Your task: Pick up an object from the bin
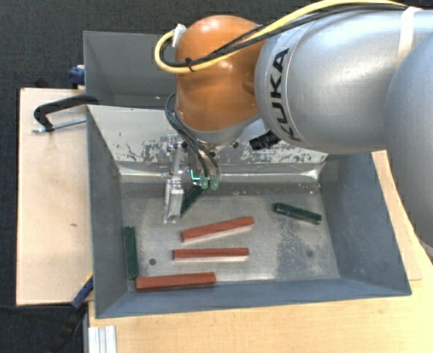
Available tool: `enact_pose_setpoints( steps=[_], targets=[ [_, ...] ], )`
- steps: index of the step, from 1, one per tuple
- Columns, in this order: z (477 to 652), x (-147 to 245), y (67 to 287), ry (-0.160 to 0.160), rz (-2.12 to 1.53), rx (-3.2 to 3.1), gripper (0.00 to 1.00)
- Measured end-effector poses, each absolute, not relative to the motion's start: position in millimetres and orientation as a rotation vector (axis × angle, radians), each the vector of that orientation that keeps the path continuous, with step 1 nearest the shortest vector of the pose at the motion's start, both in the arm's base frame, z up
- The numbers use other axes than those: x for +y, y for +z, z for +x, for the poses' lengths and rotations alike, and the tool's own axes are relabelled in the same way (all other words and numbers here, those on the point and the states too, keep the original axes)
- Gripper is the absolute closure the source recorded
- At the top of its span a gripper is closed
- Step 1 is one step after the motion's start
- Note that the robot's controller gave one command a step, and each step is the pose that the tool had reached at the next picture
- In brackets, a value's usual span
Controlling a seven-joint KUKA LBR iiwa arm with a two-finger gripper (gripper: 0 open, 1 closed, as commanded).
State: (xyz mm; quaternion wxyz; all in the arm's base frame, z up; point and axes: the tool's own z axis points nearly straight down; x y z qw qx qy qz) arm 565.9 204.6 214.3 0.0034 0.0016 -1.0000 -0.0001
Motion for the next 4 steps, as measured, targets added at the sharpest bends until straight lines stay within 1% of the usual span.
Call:
enact_pose_setpoints(
  steps=[1,2,3,4],
  targets=[
    [567.9,203.4,218.9,-0.003,0.001,-3.143,0.0],
    [590.1,142.9,161.4,0.004,-0.44,-3.107,0.0],
    [594.8,136.0,149.4,-0.001,0.003,-3.142,0.0],
    [571.1,78.4,120.5,-0.001,-0.225,-3.134,0.0]
  ],
)
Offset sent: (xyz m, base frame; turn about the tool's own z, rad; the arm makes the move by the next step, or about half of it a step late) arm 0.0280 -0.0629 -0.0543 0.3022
